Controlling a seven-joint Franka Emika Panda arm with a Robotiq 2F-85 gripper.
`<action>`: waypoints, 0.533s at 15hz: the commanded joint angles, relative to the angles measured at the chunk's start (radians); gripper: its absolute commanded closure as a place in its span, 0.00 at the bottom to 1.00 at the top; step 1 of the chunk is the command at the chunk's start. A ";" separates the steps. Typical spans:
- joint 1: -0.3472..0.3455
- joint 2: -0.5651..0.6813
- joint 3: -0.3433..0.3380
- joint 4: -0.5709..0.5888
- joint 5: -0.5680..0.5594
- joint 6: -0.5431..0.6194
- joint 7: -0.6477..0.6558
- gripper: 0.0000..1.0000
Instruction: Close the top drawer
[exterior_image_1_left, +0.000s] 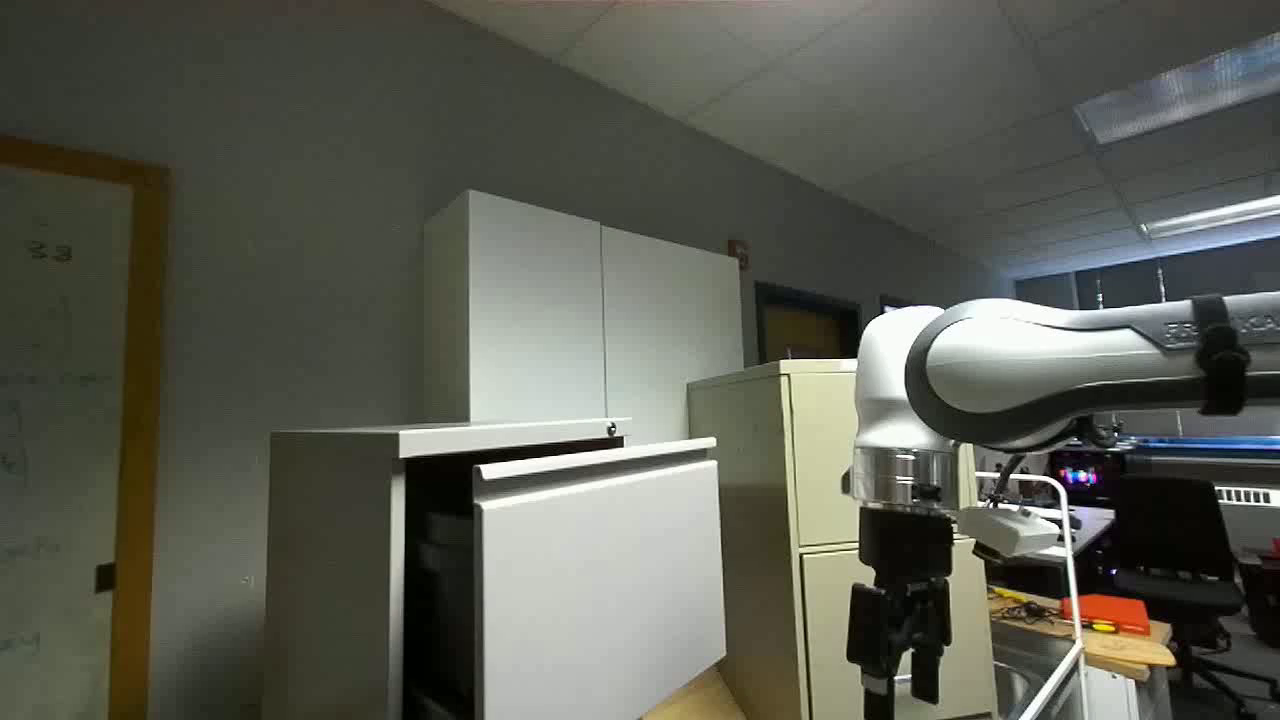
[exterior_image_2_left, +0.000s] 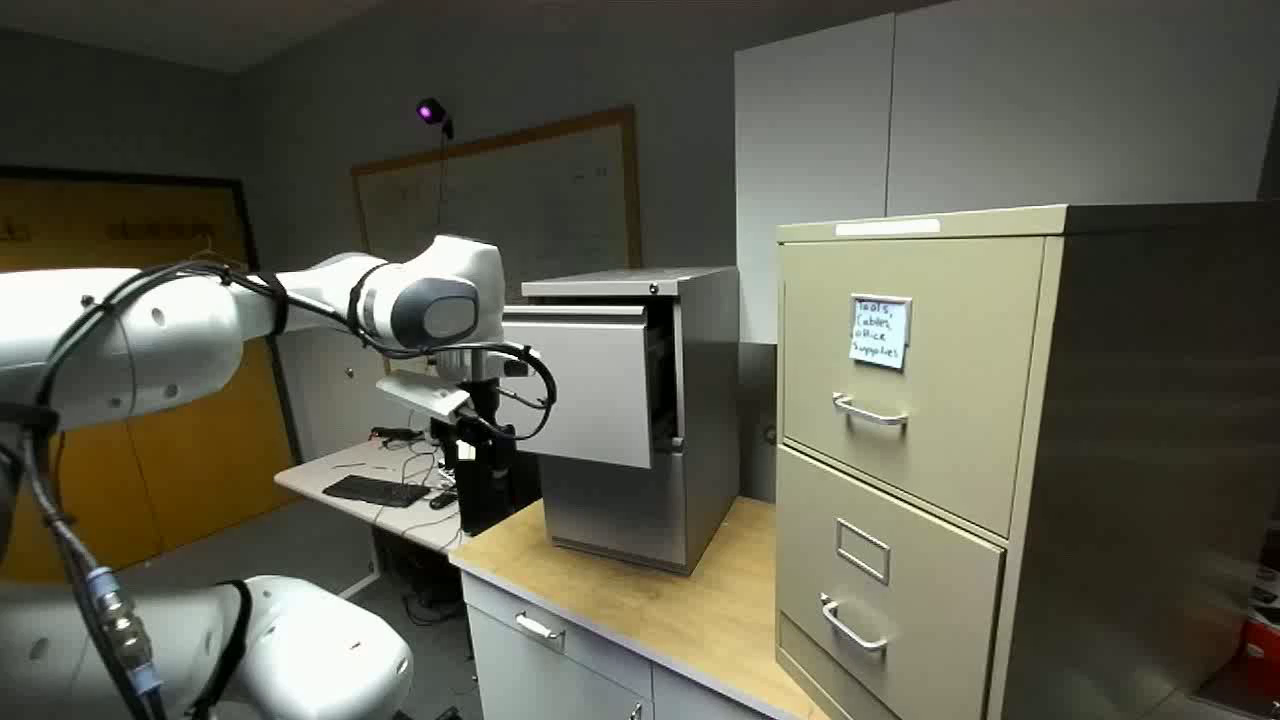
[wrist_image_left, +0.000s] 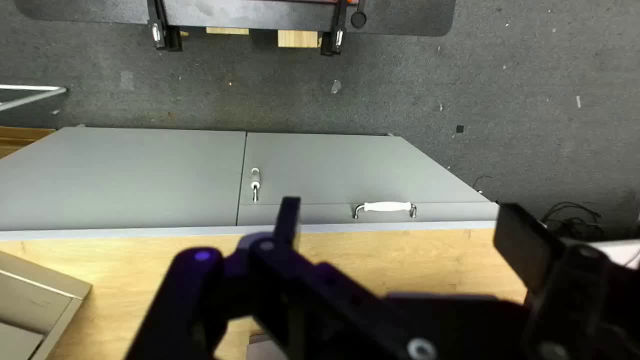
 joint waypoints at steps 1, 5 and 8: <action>-0.018 0.001 0.011 0.003 0.009 -0.003 -0.011 0.00; -0.018 0.000 0.011 0.004 0.009 -0.003 -0.011 0.00; -0.017 0.004 0.014 0.006 0.011 0.011 -0.010 0.00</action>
